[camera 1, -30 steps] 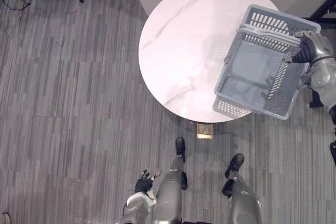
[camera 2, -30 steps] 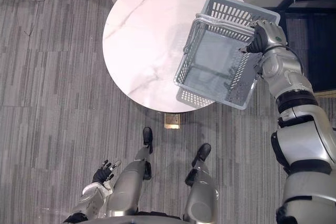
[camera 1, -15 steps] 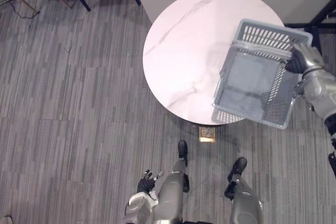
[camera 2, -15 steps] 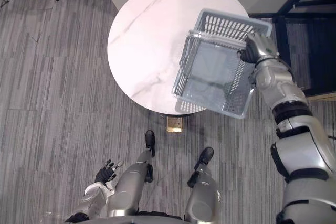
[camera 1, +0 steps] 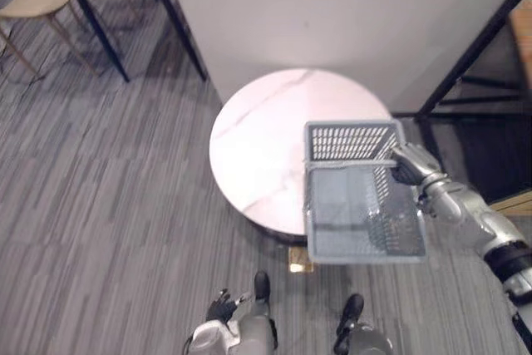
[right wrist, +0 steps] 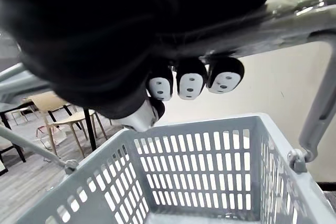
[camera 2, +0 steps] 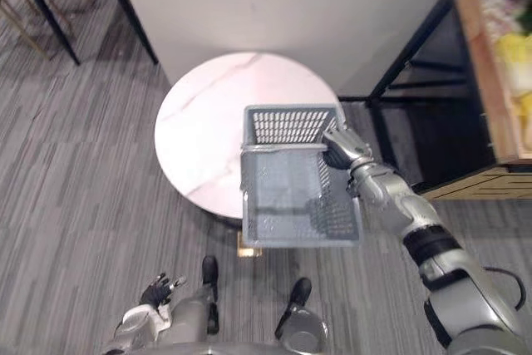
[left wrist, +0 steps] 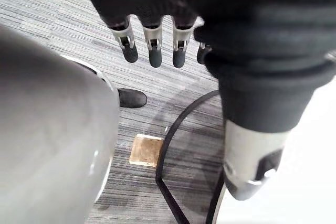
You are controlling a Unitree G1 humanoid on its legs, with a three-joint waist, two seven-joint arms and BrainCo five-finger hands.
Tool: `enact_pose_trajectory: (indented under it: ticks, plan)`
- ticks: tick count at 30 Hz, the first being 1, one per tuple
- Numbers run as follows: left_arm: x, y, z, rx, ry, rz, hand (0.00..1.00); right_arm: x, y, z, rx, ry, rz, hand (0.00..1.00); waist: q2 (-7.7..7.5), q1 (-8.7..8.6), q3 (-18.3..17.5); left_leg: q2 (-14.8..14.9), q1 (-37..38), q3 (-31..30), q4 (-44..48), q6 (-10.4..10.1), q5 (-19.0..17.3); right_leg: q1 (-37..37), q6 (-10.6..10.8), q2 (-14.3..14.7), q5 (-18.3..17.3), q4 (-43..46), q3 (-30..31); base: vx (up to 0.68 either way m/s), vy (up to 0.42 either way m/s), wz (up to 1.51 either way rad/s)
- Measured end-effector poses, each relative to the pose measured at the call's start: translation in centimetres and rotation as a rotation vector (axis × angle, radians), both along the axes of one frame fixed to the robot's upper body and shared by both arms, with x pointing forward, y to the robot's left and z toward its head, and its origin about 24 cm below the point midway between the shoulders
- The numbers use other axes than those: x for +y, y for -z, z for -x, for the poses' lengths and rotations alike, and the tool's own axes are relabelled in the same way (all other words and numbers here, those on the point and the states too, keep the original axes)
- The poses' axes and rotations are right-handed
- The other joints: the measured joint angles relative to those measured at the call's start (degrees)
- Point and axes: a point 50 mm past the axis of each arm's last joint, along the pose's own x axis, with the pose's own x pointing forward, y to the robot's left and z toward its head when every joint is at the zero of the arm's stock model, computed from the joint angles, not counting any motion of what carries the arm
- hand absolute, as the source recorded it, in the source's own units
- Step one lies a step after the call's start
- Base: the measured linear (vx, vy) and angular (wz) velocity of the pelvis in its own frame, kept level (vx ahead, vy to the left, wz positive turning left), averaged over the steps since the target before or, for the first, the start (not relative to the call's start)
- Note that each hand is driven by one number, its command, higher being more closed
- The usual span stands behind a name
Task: Pick vegetable in the basket
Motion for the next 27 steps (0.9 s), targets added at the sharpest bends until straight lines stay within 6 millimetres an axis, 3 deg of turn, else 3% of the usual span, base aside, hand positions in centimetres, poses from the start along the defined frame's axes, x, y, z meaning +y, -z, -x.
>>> enact_pose_trajectory:
  ticks: [3,12,18,21,22,24,25,26,27]
  plan:
    - [0.0,0.5,1.3,0.048,0.001,0.001,0.00,0.2,0.7,1.0,0.020,-0.019,-0.013,1.00,0.40,-0.93,-2.51,0.29,0.87,1.21,-0.03,-0.11,-0.67,0.68,0.21,0.32,-0.32,-0.81,0.80,-0.01,-0.013,-0.18]
    - [0.8,1.0,2.9,0.108,-0.028,-0.020,0.00,0.1,4.1,3.6,0.182,-0.052,0.007,1.00,0.53,-0.97,-5.41,0.92,4.05,4.95,-0.03,-0.16,-1.83,1.75,0.44,1.23,-0.13,-1.77,5.57,0.02,-0.013,-0.19]
    - [1.3,1.2,4.2,0.154,-0.022,-0.039,0.00,0.4,5.0,4.7,0.210,-0.078,-0.007,1.00,0.70,-1.92,-6.46,1.32,7.95,7.42,-0.03,-0.41,-2.81,3.76,0.30,1.75,0.21,-1.83,8.14,0.07,-0.015,-0.26]
    - [1.3,1.2,4.3,0.157,-0.024,-0.042,0.00,-0.8,5.7,6.1,0.229,-0.015,-0.048,1.00,0.55,-2.78,-6.48,1.35,10.20,9.18,0.38,-0.46,-3.93,3.43,0.57,1.37,-1.77,1.74,9.96,0.03,0.012,-0.24]
    - [1.4,1.2,4.3,0.158,-0.019,-0.046,0.00,-1.2,5.7,6.5,0.218,0.016,-0.075,1.00,-0.29,-3.10,-6.10,1.08,10.84,9.99,0.37,-0.52,-4.43,1.80,0.79,0.72,-2.76,4.70,11.37,0.01,0.042,-0.40]
    - [1.6,1.1,3.9,0.152,0.005,-0.059,0.00,-1.1,4.5,6.4,0.158,0.032,-0.118,1.00,-0.58,-4.00,-6.01,0.22,10.37,12.76,1.25,-0.08,-5.14,-1.42,1.03,-0.02,-2.69,6.74,14.73,-0.05,0.121,-1.22]
    - [2.2,1.0,3.7,0.151,0.016,-0.077,0.00,-0.3,2.6,6.6,0.056,0.027,-0.181,1.00,-3.00,-5.18,-5.25,-0.43,6.95,21.23,9.08,1.13,-10.38,-7.15,-0.02,-1.78,-3.24,5.50,19.39,-0.13,0.206,-2.21]
    - [1.7,1.2,4.0,0.167,0.018,-0.066,0.00,0.0,2.3,6.6,0.044,0.022,-0.188,1.00,-0.61,-5.38,-5.04,1.90,7.55,23.44,8.18,1.90,-11.11,-6.51,-4.75,-1.26,-5.42,5.00,15.99,-0.12,0.234,-2.44]
    - [2.4,1.0,3.6,0.153,-0.008,-0.074,0.00,0.3,2.6,6.6,0.054,0.018,-0.197,1.00,-2.60,-6.43,-4.14,2.29,8.01,25.62,11.40,0.40,-12.74,-8.95,-12.88,-1.41,0.86,14.99,10.38,-0.05,0.169,-2.03]
